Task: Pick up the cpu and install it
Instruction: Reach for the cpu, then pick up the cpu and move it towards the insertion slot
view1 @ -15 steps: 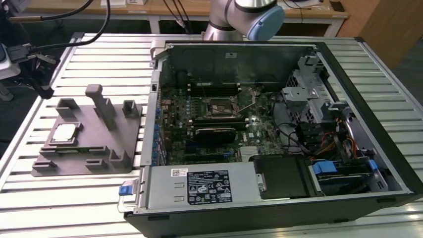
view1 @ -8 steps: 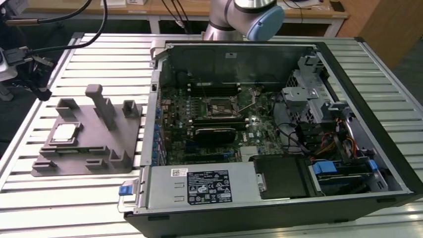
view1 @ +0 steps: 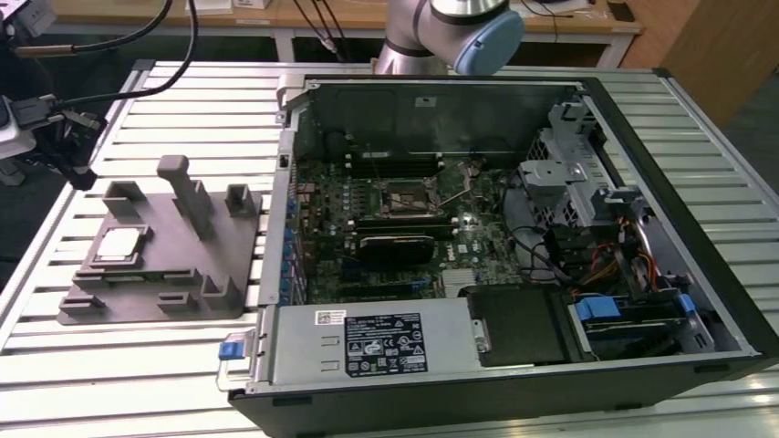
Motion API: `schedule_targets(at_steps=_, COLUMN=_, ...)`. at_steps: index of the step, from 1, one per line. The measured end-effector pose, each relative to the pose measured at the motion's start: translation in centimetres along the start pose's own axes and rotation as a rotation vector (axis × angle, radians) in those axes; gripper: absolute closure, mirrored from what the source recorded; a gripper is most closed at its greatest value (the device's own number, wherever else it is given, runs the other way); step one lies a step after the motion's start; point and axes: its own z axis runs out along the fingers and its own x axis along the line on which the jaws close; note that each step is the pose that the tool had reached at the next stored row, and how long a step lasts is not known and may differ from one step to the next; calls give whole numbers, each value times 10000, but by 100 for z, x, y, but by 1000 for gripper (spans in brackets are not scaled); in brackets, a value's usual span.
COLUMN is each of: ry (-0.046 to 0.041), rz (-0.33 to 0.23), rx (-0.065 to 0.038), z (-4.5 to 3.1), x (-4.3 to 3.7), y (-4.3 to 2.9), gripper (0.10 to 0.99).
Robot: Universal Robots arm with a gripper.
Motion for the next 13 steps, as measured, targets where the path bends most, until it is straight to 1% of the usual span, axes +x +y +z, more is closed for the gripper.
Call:
schedule_targets(at_steps=6, ry=-1, rz=1, rx=0, z=73, x=2, y=-3, gripper=980)
schedule_targets(at_steps=13, ry=0, rz=1, rx=0, z=82, x=2, y=-4, gripper=980)
